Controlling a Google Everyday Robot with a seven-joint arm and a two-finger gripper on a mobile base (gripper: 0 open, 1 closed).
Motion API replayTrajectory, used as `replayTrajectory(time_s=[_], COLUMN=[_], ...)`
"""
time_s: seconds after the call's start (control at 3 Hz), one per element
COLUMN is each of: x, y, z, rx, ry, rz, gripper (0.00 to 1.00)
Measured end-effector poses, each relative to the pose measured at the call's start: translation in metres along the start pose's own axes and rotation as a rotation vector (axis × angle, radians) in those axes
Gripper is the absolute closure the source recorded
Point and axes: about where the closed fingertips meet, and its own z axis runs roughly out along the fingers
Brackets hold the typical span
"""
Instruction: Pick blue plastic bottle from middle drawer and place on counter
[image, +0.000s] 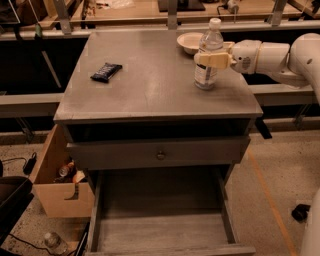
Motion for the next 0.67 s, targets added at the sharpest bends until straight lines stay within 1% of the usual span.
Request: replayTrajectory(time_s=[0.33,0.67], x=[0.0002,0.0002], y=[0.0013,0.0013], z=[0.0034,0.0034], rx=[-0.005,-0.005], ry=[0.0,0.0], rz=[0.001,0.001], gripper=[0.0,0.0])
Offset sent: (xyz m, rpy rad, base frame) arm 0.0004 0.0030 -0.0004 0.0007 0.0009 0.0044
